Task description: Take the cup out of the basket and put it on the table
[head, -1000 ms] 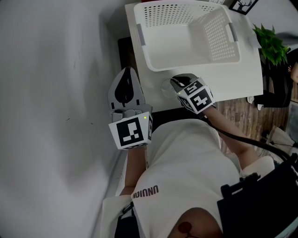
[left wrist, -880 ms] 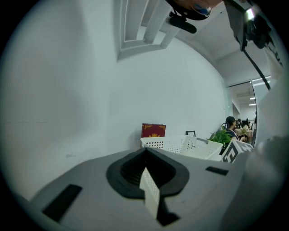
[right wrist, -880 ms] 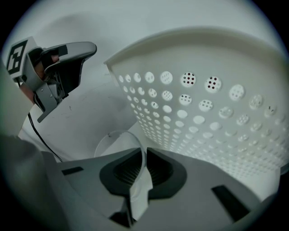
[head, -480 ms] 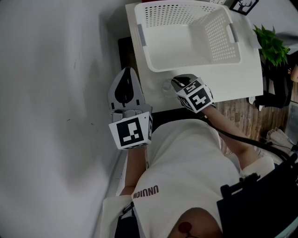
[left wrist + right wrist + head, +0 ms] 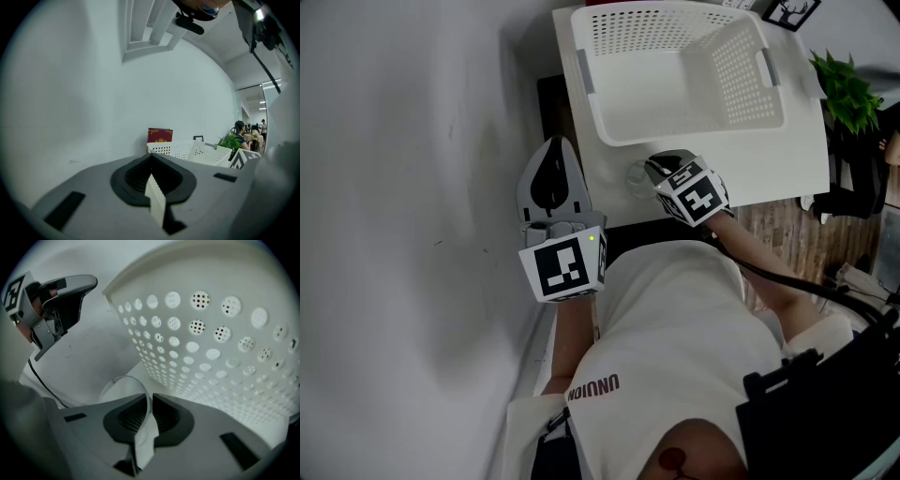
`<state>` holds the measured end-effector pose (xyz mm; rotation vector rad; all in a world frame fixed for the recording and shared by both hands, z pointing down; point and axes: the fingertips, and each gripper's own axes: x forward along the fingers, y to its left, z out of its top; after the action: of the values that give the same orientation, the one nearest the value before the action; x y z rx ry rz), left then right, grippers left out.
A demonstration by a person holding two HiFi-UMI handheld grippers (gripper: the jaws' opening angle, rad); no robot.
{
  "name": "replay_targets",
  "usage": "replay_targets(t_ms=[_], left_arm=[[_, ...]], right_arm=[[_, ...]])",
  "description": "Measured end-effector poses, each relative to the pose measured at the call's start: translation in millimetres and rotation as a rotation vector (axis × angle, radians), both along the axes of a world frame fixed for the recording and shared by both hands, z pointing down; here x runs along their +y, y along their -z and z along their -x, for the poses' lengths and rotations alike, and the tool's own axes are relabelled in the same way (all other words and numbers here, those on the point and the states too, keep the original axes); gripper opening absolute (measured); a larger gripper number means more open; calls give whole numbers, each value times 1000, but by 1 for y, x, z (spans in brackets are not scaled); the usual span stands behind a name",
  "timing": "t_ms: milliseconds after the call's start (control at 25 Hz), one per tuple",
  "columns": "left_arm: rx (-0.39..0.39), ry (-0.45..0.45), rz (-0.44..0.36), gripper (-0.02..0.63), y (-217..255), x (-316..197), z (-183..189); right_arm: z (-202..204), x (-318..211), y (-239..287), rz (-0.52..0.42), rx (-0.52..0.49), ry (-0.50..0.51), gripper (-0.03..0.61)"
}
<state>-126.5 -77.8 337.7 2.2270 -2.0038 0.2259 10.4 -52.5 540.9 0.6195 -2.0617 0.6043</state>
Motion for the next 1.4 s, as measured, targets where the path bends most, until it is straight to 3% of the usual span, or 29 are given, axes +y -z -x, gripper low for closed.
replay_targets(t_ms=[1400], left_arm=[[5, -15, 0, 11, -1, -9, -2]], right_arm=[[2, -6, -6, 30, 21, 15, 41]])
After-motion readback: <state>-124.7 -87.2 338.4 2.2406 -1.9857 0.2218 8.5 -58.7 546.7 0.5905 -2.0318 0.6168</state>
